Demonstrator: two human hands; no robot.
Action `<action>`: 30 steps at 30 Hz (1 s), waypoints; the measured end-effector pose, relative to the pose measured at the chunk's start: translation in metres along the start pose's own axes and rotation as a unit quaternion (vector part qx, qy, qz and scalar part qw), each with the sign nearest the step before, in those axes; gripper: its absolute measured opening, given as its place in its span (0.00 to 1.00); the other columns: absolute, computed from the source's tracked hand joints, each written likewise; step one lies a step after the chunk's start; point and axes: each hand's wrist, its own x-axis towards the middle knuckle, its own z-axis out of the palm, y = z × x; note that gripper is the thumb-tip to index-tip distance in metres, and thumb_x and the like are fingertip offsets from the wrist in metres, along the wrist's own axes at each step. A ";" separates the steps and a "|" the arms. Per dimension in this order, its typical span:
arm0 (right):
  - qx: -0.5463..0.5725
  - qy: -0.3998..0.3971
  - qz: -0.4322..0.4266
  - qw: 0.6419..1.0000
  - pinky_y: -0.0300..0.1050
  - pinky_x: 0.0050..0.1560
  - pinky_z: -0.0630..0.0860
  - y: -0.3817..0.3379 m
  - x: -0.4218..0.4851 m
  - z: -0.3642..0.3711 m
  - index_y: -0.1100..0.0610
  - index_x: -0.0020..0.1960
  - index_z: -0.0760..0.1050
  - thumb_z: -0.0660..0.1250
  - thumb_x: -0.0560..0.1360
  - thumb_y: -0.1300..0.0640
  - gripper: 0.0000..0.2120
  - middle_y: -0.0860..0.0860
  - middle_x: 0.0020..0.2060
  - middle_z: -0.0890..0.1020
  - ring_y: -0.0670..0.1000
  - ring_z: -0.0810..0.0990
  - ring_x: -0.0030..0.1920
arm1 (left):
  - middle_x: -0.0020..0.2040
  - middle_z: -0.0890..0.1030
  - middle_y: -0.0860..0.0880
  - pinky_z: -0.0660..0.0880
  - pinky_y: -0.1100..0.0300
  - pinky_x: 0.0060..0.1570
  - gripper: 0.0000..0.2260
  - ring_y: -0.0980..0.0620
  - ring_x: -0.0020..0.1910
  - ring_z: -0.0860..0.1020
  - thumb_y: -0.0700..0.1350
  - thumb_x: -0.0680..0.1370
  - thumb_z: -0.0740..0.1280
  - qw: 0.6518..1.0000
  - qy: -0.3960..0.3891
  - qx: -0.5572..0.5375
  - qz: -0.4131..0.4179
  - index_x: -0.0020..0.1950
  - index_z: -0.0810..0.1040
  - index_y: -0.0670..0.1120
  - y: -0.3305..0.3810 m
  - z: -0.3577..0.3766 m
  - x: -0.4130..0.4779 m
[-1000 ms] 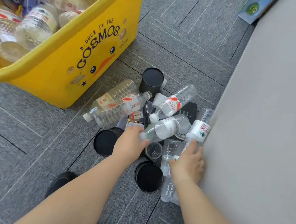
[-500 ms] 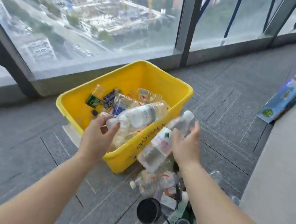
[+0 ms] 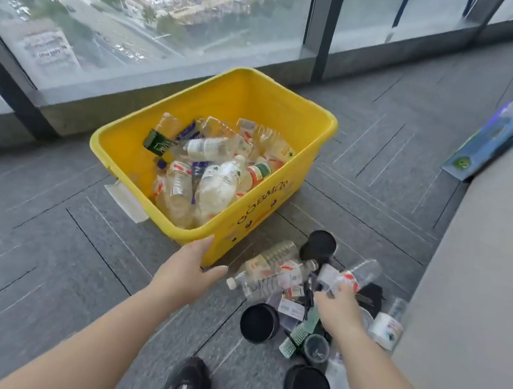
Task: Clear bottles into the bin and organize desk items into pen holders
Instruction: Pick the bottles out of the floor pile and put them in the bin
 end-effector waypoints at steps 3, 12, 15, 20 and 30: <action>-0.039 0.036 0.060 0.997 0.52 0.61 0.70 0.057 0.004 0.016 0.59 0.68 0.65 0.65 0.74 0.49 0.27 0.58 0.65 0.72 0.61 0.72 0.64 | 0.76 0.61 0.52 0.65 0.54 0.67 0.33 0.51 0.73 0.63 0.58 0.77 0.64 0.998 -0.060 0.006 0.003 0.77 0.56 0.50 -0.001 0.045 0.001; -0.049 0.066 0.146 0.986 0.51 0.56 0.74 0.153 0.063 0.039 0.57 0.63 0.71 0.66 0.69 0.47 0.25 0.56 0.61 0.76 0.61 0.77 0.56 | 0.76 0.60 0.48 0.65 0.49 0.68 0.32 0.48 0.74 0.61 0.57 0.76 0.66 0.993 -0.104 0.049 -0.007 0.76 0.59 0.49 -0.010 0.153 0.050; -0.054 0.088 0.158 0.982 0.52 0.59 0.71 0.165 0.071 0.051 0.59 0.69 0.65 0.66 0.73 0.49 0.28 0.57 0.66 0.70 0.61 0.72 0.62 | 0.77 0.57 0.47 0.65 0.47 0.66 0.32 0.44 0.74 0.60 0.56 0.77 0.66 0.993 -0.091 0.071 -0.028 0.76 0.58 0.49 -0.017 0.181 0.067; -0.090 0.135 0.156 0.974 0.52 0.66 0.65 0.197 0.085 0.074 0.57 0.75 0.56 0.66 0.75 0.47 0.35 0.57 0.72 0.65 0.60 0.66 0.69 | 0.78 0.51 0.47 0.65 0.42 0.66 0.35 0.38 0.73 0.57 0.58 0.76 0.65 0.994 -0.056 0.065 -0.066 0.78 0.51 0.53 -0.035 0.217 0.083; -0.073 0.162 0.202 0.963 0.57 0.60 0.72 0.213 0.116 0.080 0.57 0.70 0.61 0.72 0.70 0.47 0.35 0.56 0.66 0.71 0.61 0.72 0.64 | 0.75 0.60 0.45 0.67 0.48 0.62 0.37 0.42 0.71 0.64 0.58 0.74 0.69 0.980 -0.023 -0.151 -0.128 0.77 0.54 0.51 -0.041 0.228 0.123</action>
